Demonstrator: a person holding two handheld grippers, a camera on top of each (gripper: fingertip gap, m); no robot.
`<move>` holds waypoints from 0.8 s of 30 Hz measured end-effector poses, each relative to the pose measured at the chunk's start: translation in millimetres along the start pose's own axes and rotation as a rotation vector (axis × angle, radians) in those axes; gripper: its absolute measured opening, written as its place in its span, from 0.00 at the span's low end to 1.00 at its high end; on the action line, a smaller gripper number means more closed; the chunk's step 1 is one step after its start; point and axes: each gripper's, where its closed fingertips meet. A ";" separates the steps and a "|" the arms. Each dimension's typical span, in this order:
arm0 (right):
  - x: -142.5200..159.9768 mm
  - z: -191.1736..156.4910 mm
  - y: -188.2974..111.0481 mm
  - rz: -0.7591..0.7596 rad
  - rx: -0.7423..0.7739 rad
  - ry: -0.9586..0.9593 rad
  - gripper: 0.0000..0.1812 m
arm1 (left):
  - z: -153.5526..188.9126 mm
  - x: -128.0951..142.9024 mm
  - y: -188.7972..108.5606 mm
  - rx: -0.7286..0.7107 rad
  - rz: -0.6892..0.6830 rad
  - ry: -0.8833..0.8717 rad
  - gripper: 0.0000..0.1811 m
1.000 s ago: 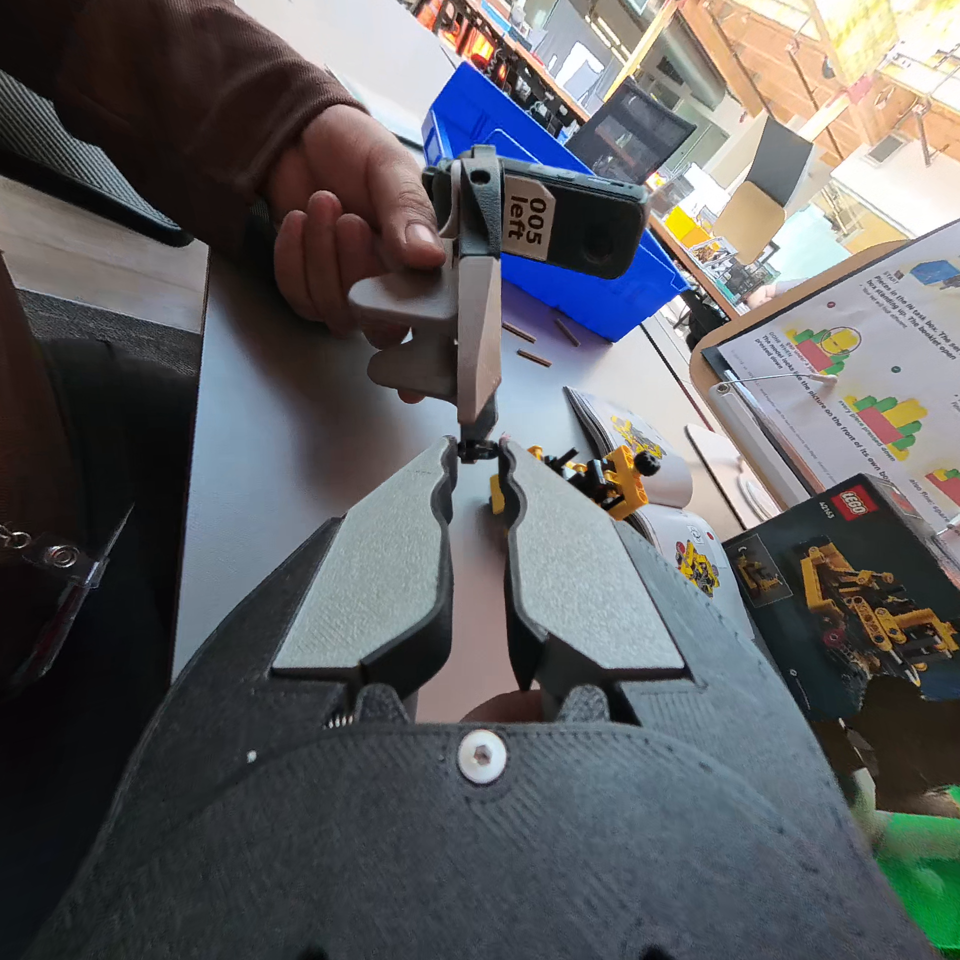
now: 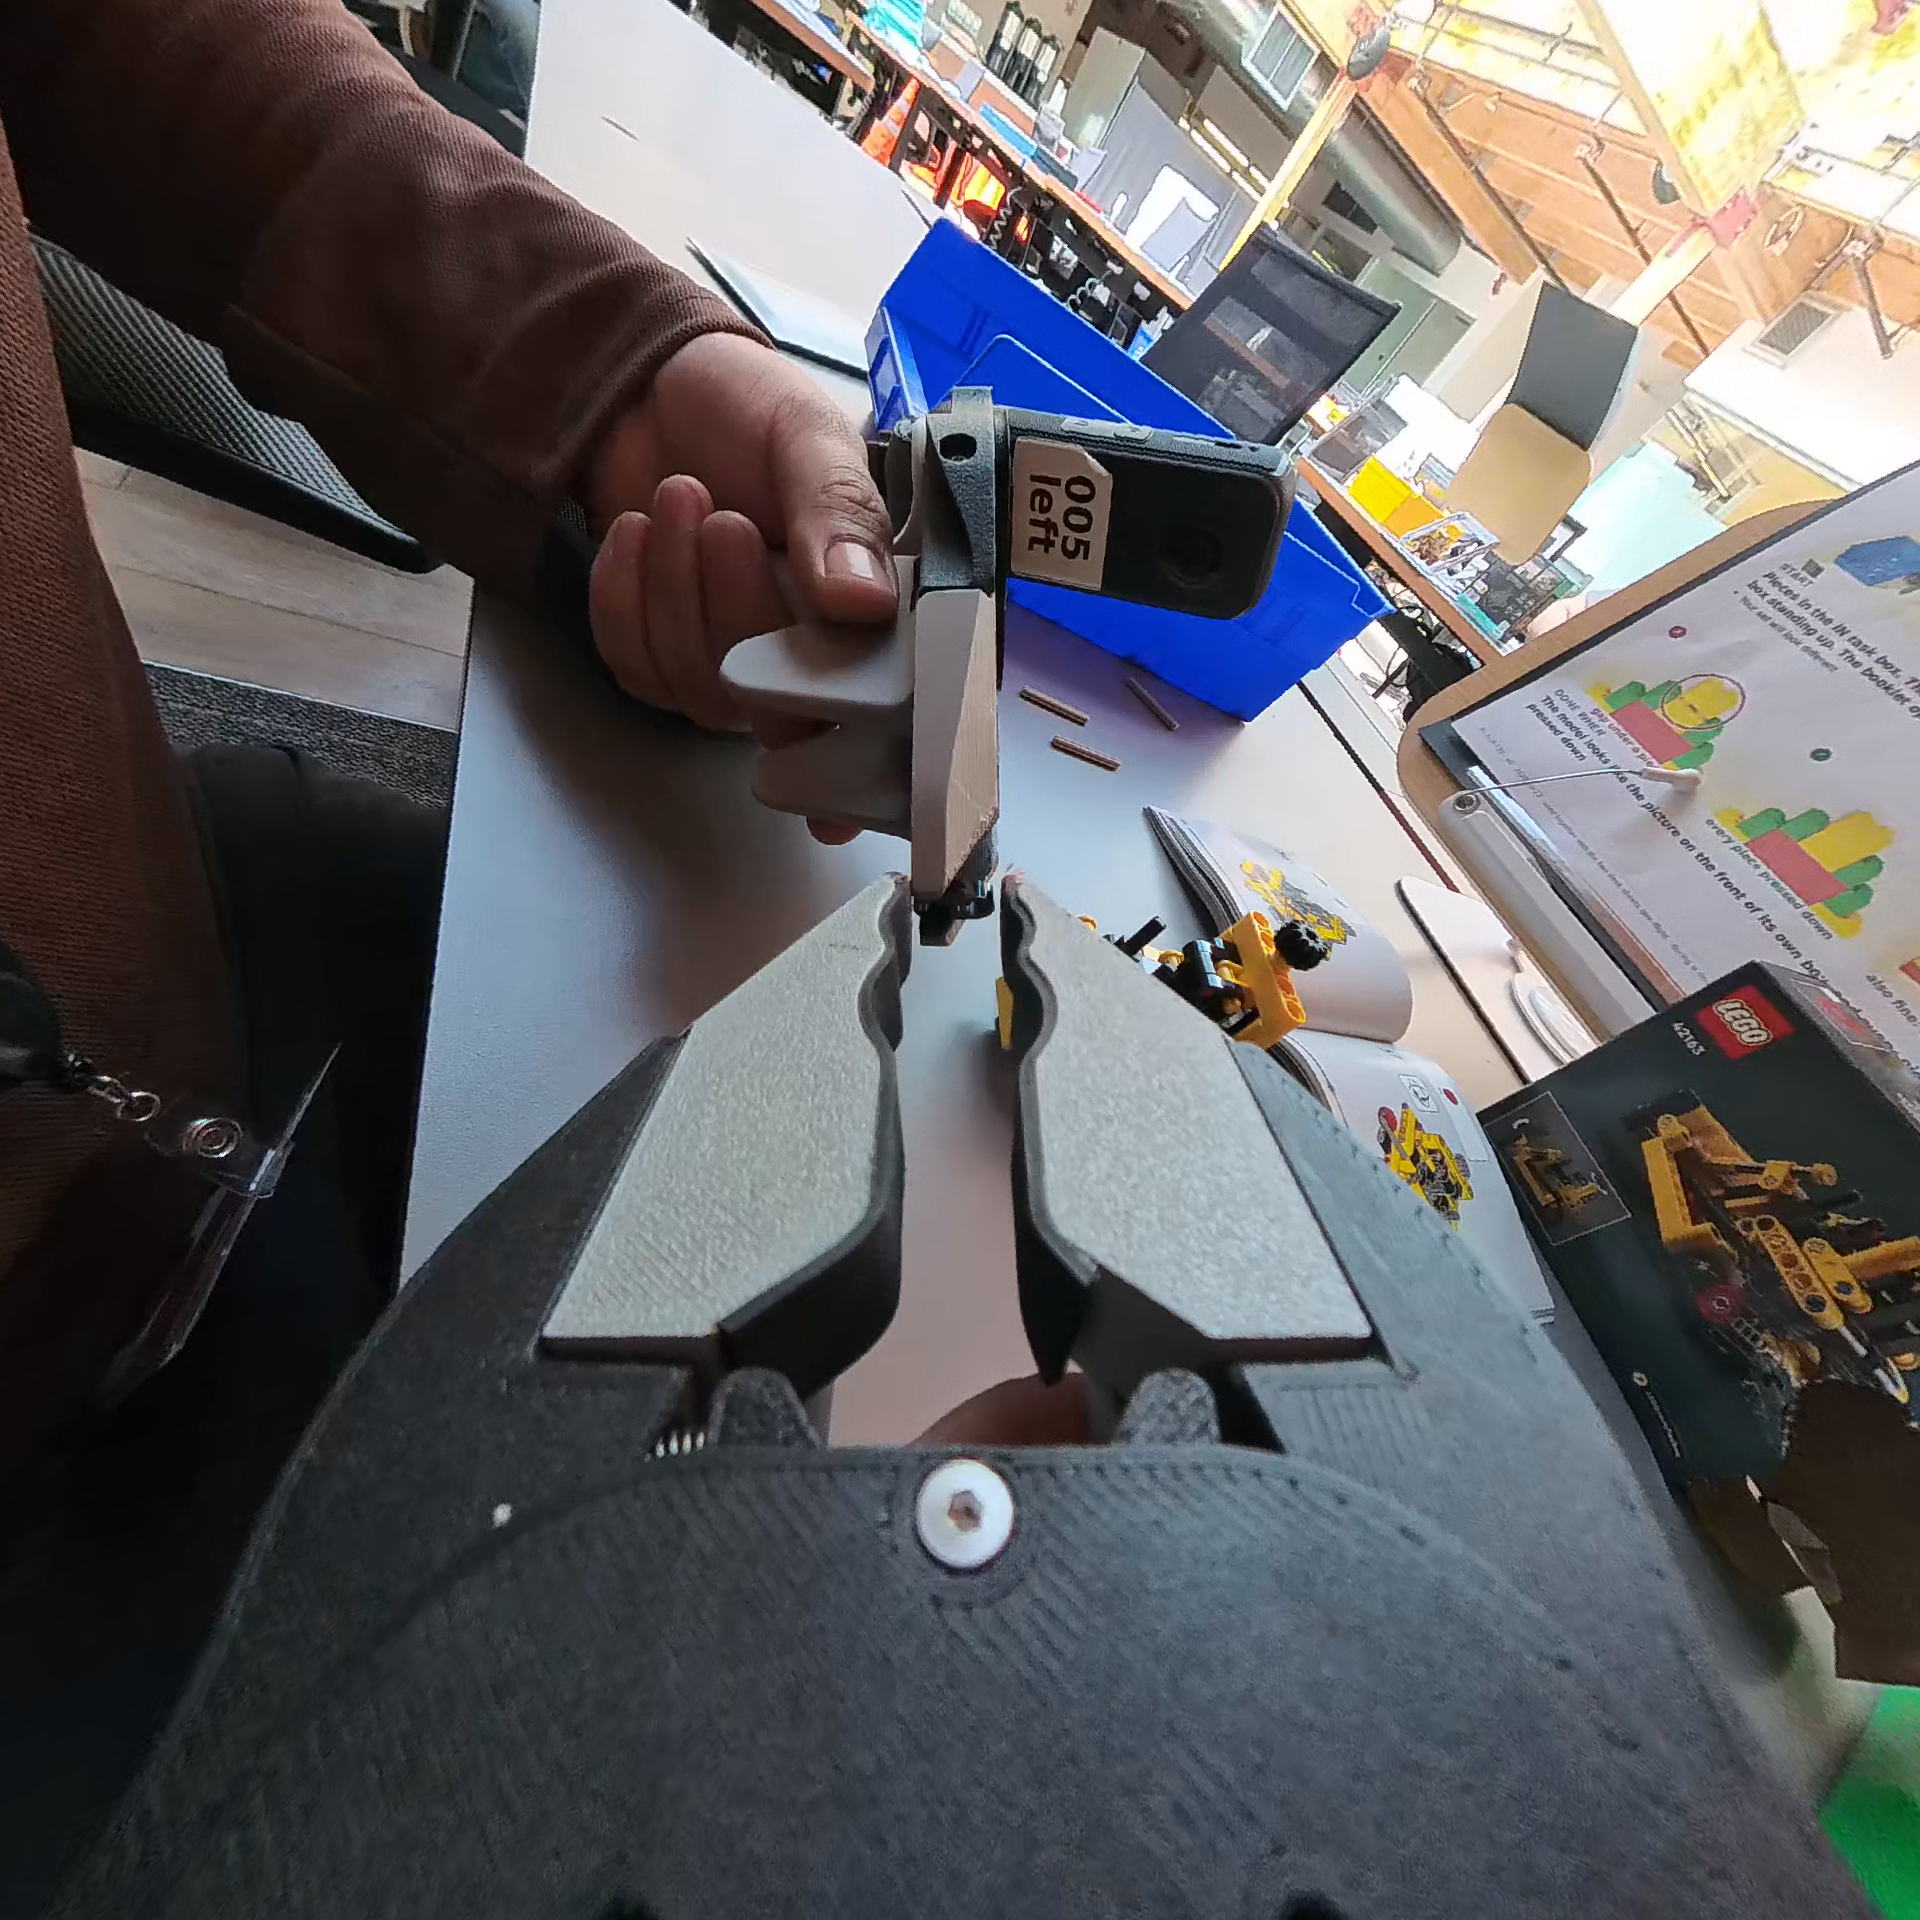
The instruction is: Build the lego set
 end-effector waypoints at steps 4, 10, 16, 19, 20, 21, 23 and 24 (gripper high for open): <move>0.3 -0.9 0.5 -0.003 -0.003 -0.006 0.07 | -0.3 0.0 -0.6 0.003 -0.002 -0.009 0.03; -3.5 0.9 -1.2 0.016 -0.007 0.017 0.07 | 4.3 0.0 -1.1 0.016 -0.007 0.025 0.03; 28.2 27.5 -2.5 -0.072 0.026 0.166 0.06 | -15.5 -37.1 -35.0 -0.281 0.104 0.282 0.07; 46.7 32.4 3.6 -0.134 -0.029 0.233 0.06 | -25.2 -55.8 -51.7 -0.383 0.143 0.364 0.05; 51.0 32.6 5.6 -0.148 -0.048 0.244 0.06 | -30.7 -59.9 -55.9 -0.424 0.148 0.394 0.06; 55.1 32.6 7.5 -0.164 -0.063 0.249 0.06 | -35.4 -61.6 -58.4 -0.455 0.142 0.415 0.06; 60.1 32.3 11.1 -0.185 -0.083 0.246 0.06 | -41.1 -59.8 -58.6 -0.480 0.115 0.443 0.07; 61.0 31.9 12.7 -0.188 -0.091 0.243 0.06 | -43.4 -58.5 -57.8 -0.489 0.103 0.459 0.08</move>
Point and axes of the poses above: each gripper's, where its closed fingertips meet, y out along the fingers, x out of its underside, z = x × y across the jaws, and after that the axes turned 14 degrees about -y, right-handed
